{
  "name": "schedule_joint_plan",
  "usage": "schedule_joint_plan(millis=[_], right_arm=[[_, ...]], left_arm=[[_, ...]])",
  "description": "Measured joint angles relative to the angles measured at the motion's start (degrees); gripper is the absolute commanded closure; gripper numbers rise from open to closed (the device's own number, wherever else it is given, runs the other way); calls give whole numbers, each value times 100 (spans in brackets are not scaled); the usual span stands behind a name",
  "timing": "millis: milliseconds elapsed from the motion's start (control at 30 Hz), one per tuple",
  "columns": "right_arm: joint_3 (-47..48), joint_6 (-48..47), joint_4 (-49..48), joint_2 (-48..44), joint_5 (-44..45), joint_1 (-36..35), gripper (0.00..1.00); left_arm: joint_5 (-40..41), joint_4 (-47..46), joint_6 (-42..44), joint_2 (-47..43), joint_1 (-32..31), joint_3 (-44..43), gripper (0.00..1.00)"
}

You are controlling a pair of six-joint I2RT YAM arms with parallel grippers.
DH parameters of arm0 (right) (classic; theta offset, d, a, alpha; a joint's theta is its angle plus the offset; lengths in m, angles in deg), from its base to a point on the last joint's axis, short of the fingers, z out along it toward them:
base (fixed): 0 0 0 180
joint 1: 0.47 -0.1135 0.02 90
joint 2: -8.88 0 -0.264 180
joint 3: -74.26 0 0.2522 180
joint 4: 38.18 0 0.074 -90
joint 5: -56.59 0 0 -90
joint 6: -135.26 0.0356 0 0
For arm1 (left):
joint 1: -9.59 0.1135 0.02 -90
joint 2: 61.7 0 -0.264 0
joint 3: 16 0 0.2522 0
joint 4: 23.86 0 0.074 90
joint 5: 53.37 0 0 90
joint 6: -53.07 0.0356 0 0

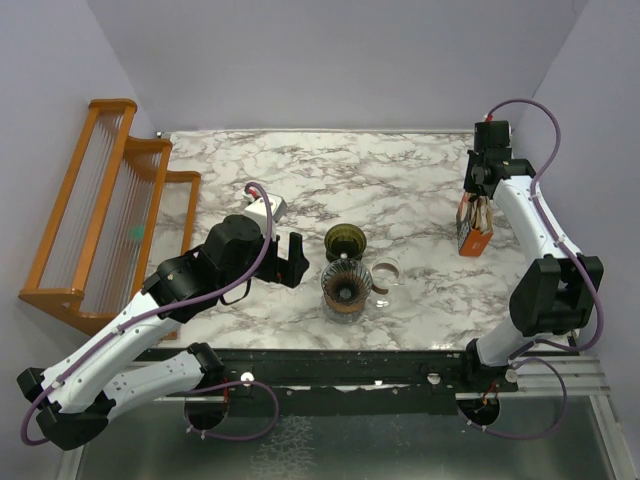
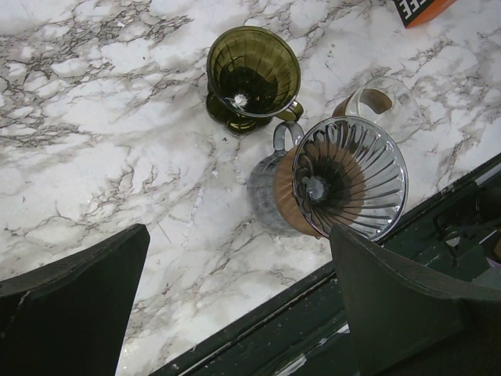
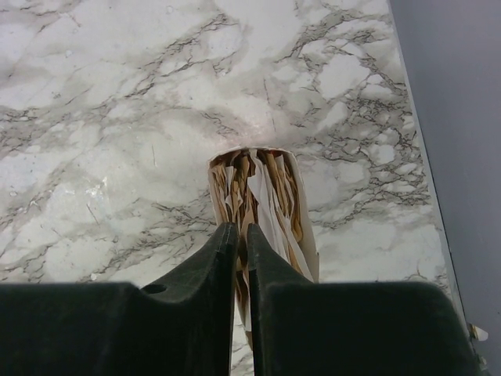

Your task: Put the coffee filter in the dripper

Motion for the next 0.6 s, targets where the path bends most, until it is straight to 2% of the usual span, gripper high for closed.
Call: schedule_joint_plan(millis=[133,200,600], right_arm=[[0,2,0,-28,0,0,90],[0,17,0,-42,2,0,99],[13,44,0,-173,2,0,99]], left_arm=[[37,2,2,0,0,0,1],[61,4,4,0,0,0,1],[120,9,9,-4,0,0,1]])
